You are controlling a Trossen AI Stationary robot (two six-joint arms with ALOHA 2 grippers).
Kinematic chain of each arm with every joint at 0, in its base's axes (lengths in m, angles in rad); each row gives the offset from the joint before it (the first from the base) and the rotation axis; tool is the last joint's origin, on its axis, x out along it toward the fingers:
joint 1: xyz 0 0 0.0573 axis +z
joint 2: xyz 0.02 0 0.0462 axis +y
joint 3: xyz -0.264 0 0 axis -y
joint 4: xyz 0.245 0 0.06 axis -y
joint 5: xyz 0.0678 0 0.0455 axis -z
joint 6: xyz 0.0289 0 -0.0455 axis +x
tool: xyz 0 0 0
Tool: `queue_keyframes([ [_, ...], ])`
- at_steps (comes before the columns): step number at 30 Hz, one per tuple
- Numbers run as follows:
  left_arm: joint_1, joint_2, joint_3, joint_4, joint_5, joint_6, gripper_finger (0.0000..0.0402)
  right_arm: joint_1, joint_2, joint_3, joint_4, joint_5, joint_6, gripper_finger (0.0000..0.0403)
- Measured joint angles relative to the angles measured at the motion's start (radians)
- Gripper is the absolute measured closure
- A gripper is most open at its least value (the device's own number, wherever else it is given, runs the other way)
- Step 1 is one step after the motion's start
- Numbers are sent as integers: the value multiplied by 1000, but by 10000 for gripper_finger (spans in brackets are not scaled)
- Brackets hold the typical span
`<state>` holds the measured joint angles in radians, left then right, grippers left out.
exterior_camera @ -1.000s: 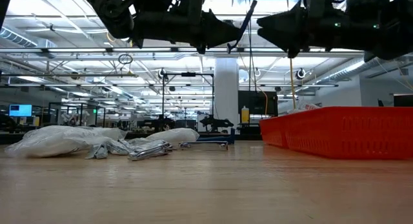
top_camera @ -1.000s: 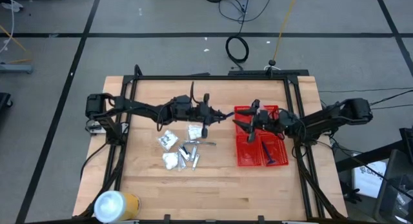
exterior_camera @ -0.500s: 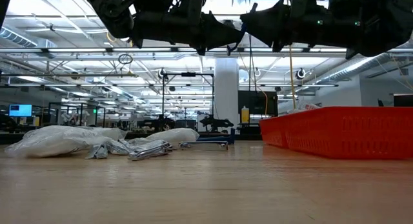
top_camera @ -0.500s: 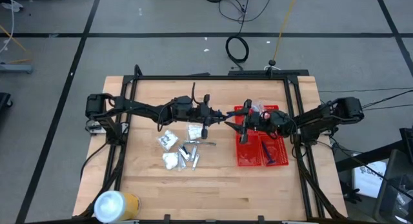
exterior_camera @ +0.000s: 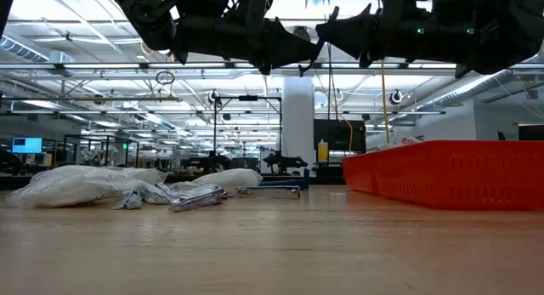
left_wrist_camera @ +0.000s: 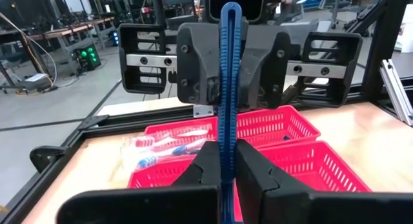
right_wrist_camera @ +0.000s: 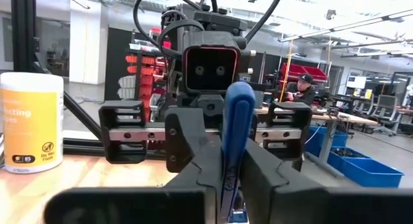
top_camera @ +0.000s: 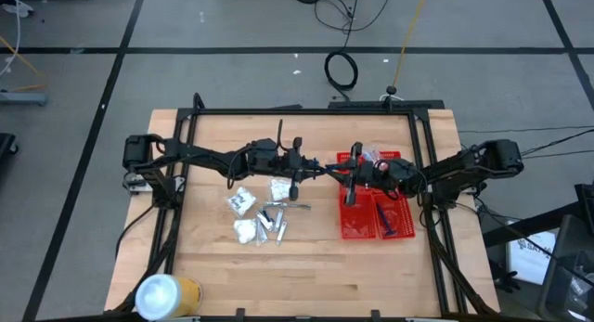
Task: Pick & Place Travel size toiletries
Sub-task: Put the razor into the bottom right red bin
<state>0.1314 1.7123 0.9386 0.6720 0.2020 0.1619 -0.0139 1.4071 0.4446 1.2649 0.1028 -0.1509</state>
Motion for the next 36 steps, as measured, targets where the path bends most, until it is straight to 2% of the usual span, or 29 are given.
queue_keyframes([
  [6,-3,0,0,-3,-19,-17,353,0,-1,0,-24,25,4,378],
  [9,-13,-4,0,4,-142,-81,330,-2,-40,-2,-80,37,0,379],
  [12,-14,-27,0,-57,-271,-96,303,0,-140,7,-199,31,-8,379],
  [15,-15,-47,0,-137,-391,-92,270,0,-264,49,-455,46,4,379],
  [20,-2,-71,0,-264,-505,-72,221,26,-424,198,-1053,50,160,379],
  [24,17,-64,0,-321,-512,-83,199,75,-474,281,-1402,50,304,379],
  [27,30,-62,0,-361,-511,-105,193,110,-505,289,-1610,47,423,379],
  [31,40,-62,0,-396,-512,-113,193,148,-536,289,-1922,49,663,379],
  [36,45,-62,0,-390,-511,-99,192,227,-549,289,-2141,41,889,379],
])
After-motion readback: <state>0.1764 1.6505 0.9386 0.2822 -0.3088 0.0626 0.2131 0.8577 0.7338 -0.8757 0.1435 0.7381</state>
